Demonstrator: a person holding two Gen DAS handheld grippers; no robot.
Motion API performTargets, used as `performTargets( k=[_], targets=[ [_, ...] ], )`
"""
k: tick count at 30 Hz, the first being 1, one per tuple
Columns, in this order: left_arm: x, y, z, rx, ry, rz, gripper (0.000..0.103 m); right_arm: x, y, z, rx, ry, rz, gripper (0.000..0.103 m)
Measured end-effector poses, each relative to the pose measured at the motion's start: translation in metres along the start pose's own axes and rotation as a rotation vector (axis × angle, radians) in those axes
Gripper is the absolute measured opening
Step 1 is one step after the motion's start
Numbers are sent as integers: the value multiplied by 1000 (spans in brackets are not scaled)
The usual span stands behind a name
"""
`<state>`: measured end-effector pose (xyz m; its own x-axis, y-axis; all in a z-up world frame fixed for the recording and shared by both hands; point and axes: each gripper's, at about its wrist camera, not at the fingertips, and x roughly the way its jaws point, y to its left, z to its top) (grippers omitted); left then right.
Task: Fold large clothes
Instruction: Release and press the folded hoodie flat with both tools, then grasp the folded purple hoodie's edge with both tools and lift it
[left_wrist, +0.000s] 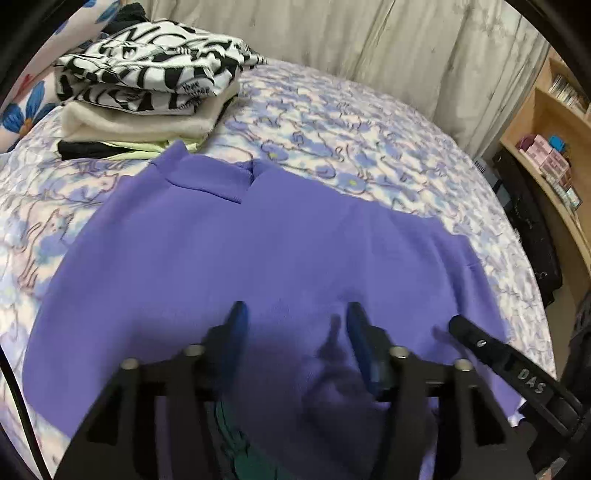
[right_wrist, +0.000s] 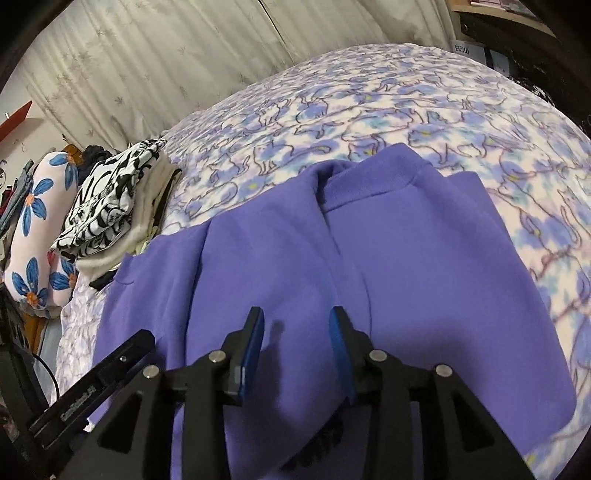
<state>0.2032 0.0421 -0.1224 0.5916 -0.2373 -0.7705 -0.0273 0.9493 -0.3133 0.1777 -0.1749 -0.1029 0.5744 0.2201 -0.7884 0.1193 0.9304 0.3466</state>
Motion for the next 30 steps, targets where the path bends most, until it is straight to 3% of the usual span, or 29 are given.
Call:
performTargets(
  k=[4, 8, 20, 25, 30],
  targets=[
    [-30, -1, -15, 22, -21, 14, 58, -17, 5, -14, -1, 4, 17, 37],
    [-56, 4, -32, 26, -24, 18, 65, -36, 11, -27, 0, 14, 54, 37],
    [-113, 35, -70, 5, 10, 16, 66, -79, 50, -66, -121, 8, 104, 37],
    [-129, 59, -85, -50, 14, -37, 72, -94, 60, -76, -167, -31, 91, 37],
    [-121, 93, -100, -156, 26, -79, 74, -92, 66, -79, -192, -57, 74, 37]
  ],
)
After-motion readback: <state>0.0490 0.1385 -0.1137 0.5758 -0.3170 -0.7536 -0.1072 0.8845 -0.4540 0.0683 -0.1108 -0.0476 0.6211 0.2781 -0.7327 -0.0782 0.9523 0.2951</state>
